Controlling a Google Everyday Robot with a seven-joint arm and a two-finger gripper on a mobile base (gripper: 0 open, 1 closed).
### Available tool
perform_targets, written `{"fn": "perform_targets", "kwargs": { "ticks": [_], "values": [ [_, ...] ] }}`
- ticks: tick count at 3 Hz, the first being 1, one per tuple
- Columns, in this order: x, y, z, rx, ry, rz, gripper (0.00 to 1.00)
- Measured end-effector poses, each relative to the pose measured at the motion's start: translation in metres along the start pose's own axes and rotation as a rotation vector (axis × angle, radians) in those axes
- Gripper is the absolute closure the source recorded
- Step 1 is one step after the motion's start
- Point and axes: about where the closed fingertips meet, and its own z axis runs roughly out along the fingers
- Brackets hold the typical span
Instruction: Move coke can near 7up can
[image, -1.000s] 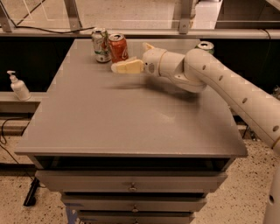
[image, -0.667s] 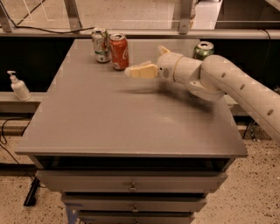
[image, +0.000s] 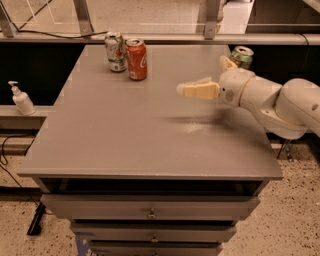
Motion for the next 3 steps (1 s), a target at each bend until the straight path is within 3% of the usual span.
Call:
{"fn": "perform_targets", "kwargs": {
  "ticks": [1, 2, 3],
  "values": [
    [-0.025, -0.013, -0.049, 0.048, -0.052, -0.019, 0.00],
    [-0.070, -0.021, -0.096, 0.067, -0.153, -0.020, 0.00],
    [-0.072, -0.021, -0.098, 0.067, -0.156, -0.021, 0.00]
  ]
}}
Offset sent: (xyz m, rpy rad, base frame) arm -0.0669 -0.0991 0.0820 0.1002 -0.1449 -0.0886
